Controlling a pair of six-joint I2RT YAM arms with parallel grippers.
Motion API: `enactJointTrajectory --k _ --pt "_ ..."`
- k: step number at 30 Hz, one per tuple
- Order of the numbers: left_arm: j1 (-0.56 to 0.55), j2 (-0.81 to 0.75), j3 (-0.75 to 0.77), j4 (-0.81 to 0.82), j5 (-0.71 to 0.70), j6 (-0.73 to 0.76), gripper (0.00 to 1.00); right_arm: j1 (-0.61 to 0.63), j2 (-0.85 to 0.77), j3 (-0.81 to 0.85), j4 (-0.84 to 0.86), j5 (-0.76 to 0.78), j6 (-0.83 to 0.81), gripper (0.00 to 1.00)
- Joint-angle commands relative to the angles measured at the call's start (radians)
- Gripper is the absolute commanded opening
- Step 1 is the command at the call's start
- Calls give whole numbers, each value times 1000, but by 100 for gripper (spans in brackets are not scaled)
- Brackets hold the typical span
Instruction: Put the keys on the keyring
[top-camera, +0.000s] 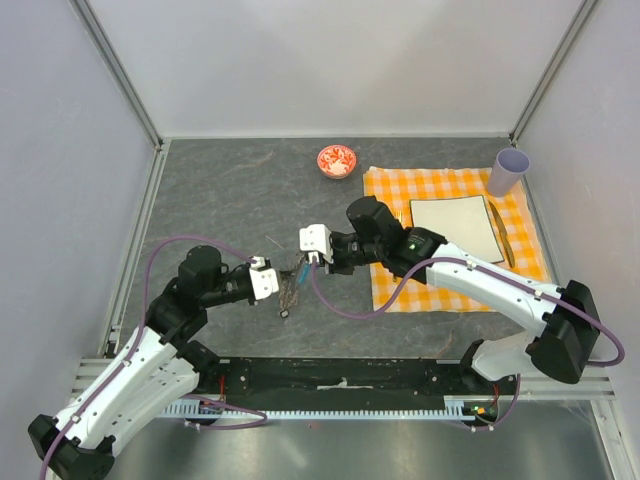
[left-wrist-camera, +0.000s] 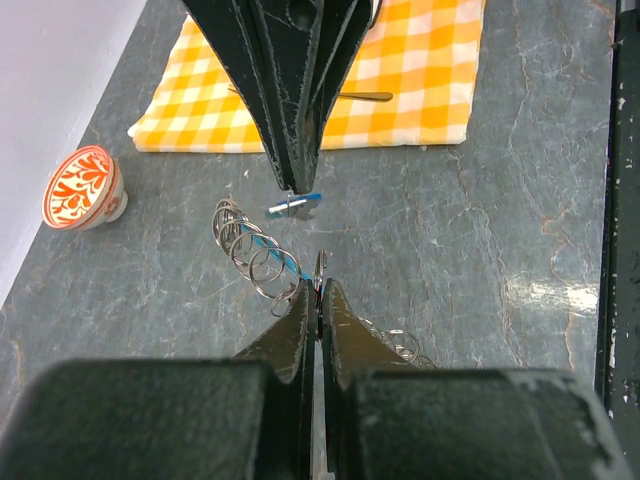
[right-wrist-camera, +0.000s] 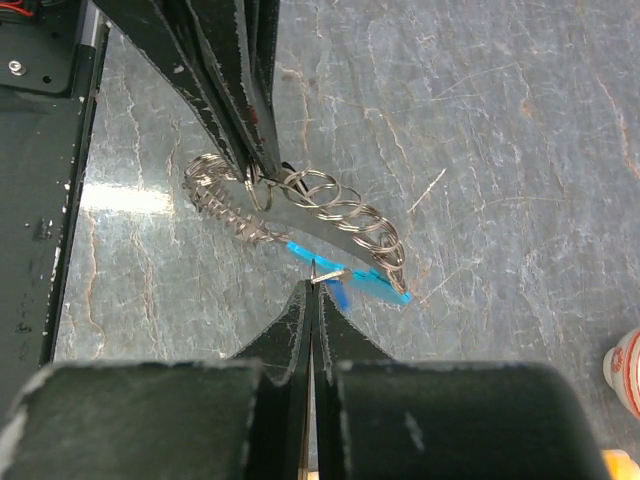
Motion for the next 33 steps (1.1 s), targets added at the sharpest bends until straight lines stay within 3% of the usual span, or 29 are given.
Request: enactJointTrajectory --k 1,33 --pt "-4 -7 25 91 12 -7 2 10 4 48 15 -48 -26 0" --pt "-4 3 24 95 -3 -16 2 30 -25 41 72 -129 -17 0"
